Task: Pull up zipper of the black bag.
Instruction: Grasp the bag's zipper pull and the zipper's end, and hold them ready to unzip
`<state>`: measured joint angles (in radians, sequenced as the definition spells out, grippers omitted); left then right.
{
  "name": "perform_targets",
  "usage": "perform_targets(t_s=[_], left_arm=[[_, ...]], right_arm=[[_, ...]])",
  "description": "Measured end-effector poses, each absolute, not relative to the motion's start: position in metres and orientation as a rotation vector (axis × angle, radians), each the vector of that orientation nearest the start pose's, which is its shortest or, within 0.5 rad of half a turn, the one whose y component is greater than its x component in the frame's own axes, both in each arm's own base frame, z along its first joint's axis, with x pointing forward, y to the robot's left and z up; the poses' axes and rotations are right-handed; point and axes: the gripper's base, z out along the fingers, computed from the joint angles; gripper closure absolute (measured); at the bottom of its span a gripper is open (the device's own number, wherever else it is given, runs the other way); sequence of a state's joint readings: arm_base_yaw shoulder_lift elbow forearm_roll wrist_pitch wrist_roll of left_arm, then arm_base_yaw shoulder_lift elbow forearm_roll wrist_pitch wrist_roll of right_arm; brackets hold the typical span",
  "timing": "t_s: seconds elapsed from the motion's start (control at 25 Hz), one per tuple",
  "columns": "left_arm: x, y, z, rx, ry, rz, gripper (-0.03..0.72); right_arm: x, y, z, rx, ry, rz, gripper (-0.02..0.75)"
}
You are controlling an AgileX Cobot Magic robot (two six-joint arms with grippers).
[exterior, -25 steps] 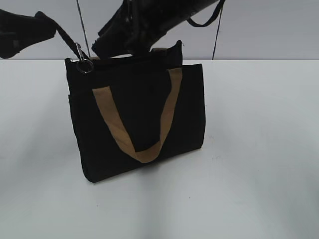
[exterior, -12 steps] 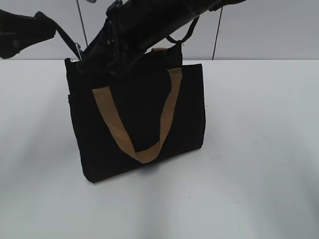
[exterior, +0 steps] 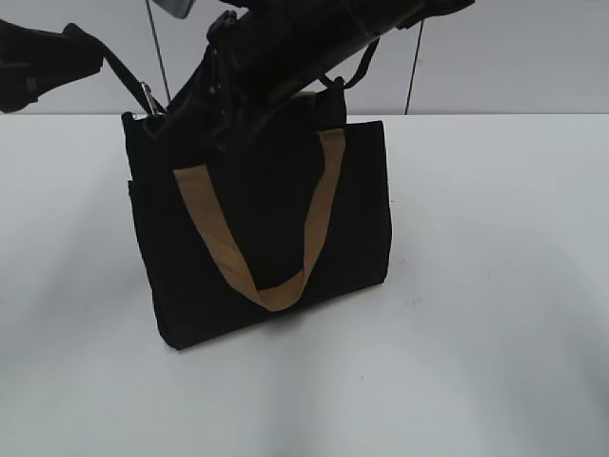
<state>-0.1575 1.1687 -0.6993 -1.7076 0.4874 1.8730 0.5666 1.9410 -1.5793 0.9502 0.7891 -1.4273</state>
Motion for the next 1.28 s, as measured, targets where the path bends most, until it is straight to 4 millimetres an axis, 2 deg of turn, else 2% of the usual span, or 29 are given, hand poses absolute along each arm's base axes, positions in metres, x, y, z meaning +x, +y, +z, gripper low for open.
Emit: perform_targets(t_s=[0.36, 0.92, 1.0, 1.16, 1.28], left_arm=[[0.233, -0.0798, 0.3003, 0.606, 1.768, -0.459, 0.659], [0.233, -0.0798, 0.3003, 0.606, 1.768, -0.459, 0.659], [0.233, -0.0798, 0.3003, 0.606, 1.768, -0.459, 0.659], [0.2331, -0.0796, 0.3002, 0.605, 1.77, -0.457, 0.659], [0.2332, -0.0795, 0.3002, 0.603, 1.771, -0.455, 0.659]], right_arm=[[0.3399, 0.2792, 0.2705, -1.545, 1.7, 0.692, 0.554], [0.3405, 0.2812, 0.2735, -1.489, 1.704, 0.732, 0.568], [0.3418, 0.2811, 0.2737, -1.477, 1.705, 0.719, 0.594], [0.3426, 0.2811, 0.274, -1.469, 1.705, 0.714, 0.729], [0.3425, 0.2811, 0.274, -1.47, 1.705, 0.715, 0.738]])
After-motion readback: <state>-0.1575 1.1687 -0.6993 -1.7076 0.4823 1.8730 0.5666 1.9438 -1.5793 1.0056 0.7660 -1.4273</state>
